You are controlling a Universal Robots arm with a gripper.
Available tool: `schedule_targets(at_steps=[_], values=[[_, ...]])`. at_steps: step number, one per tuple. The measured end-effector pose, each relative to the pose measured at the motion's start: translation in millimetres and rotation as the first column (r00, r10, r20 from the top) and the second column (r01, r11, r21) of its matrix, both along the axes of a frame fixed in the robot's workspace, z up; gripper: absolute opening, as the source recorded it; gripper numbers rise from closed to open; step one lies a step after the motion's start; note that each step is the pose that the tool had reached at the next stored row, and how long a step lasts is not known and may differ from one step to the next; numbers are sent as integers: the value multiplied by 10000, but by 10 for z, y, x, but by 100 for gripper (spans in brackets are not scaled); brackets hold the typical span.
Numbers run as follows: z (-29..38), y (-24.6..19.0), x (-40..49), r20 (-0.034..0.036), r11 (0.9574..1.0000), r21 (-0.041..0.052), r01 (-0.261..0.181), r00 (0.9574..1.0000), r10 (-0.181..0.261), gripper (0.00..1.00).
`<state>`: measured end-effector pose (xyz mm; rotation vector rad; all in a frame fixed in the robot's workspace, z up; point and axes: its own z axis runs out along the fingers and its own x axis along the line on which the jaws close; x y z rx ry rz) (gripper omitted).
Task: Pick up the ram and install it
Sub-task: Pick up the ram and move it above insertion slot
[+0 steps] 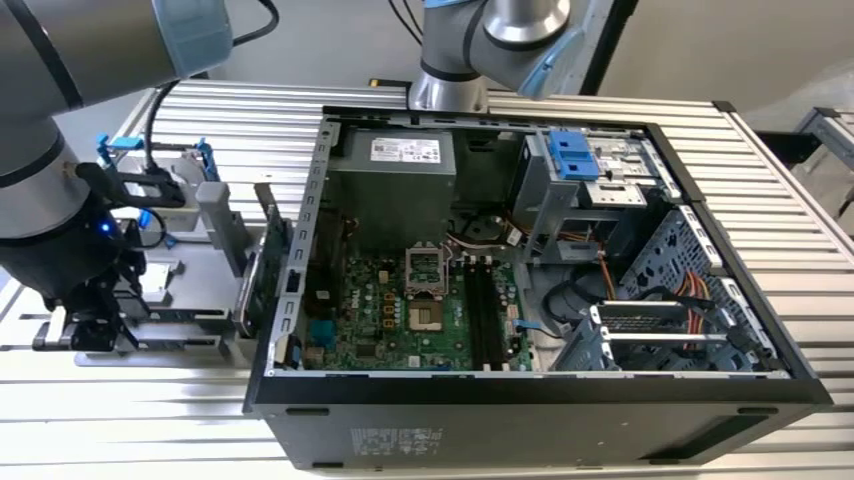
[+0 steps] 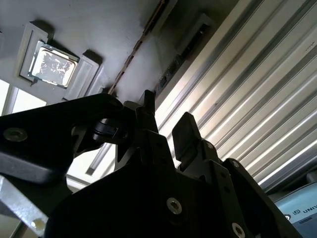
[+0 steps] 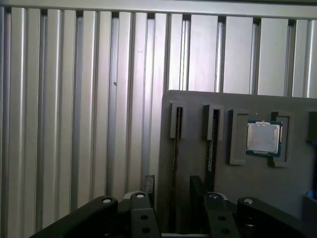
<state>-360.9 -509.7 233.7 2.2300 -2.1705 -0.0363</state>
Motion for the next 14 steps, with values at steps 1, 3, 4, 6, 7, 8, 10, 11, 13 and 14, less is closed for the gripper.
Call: schedule_targets(at_steps=[1,3,4,6,7,8,10,11,13,14], values=[[-8,0,0,0,10000,0,0,10000,0,100],[-22,0,4,0,10000,0,-1,10000,1,100],[-26,0,8,-1,10000,-1,-1,10000,1,100],[-37,0,20,-1,10000,-1,-2,10000,2,100],[-43,1,26,-1,10000,-1,1,10000,-1,100],[-49,1,33,0,10000,0,3,10000,-3,100],[-62,2,46,-1,10000,-1,16,10000,-16,100],[-68,2,52,-1,10000,0,25,10000,-25,100],[-79,2,62,0,10000,0,37,10000,-37,100],[-83,2,65,-1,10000,-1,39,10000,-39,100]])
